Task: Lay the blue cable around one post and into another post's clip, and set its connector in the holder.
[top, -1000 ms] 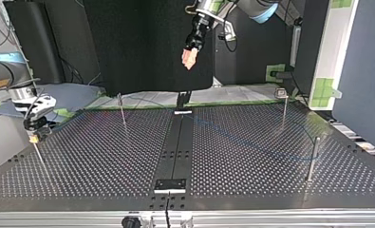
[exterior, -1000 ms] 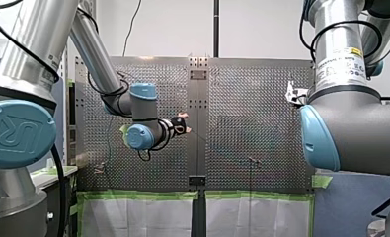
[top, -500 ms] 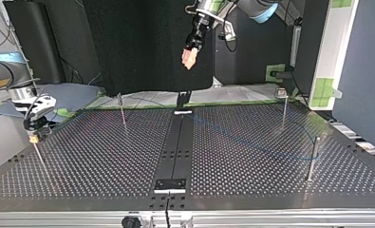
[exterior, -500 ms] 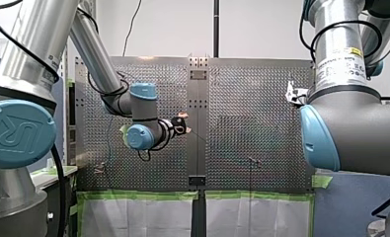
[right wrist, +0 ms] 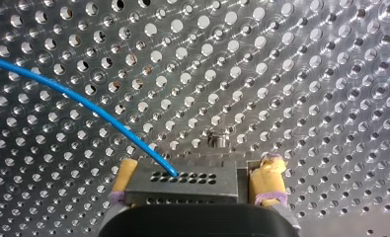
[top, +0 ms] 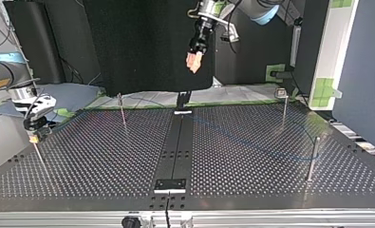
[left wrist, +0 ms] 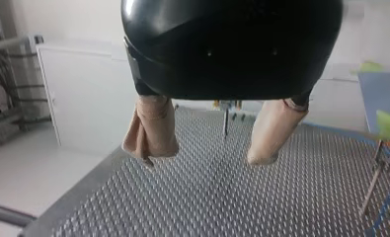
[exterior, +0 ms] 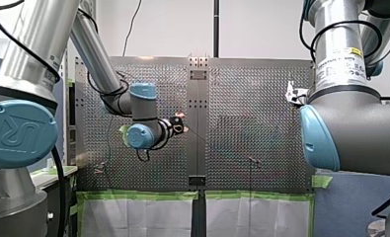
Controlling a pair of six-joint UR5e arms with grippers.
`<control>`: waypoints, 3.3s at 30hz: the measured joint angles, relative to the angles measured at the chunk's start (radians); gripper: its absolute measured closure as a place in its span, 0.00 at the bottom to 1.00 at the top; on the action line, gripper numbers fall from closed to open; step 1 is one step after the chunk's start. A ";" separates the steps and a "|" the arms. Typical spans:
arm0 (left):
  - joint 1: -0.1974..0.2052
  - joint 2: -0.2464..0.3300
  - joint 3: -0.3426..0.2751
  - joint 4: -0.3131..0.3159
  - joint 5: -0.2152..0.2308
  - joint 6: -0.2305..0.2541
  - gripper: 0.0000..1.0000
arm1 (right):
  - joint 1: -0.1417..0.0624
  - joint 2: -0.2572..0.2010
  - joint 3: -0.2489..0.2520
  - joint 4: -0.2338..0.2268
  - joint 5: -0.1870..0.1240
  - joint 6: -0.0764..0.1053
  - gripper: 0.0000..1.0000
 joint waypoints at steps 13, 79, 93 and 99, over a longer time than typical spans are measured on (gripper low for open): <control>0.111 -0.001 -0.050 -0.079 -0.036 0.102 0.00 | 0.000 0.000 0.000 0.000 0.000 0.000 0.01; 0.244 0.001 -0.065 -0.068 0.047 0.156 0.00 | 0.000 0.000 0.000 0.000 0.000 0.000 0.01; 0.243 0.001 -0.065 -0.068 0.047 0.156 0.00 | 0.000 0.000 0.000 0.000 0.000 0.000 0.01; 0.243 0.001 -0.065 -0.068 0.047 0.156 0.00 | 0.000 0.000 0.000 0.000 0.000 0.000 0.01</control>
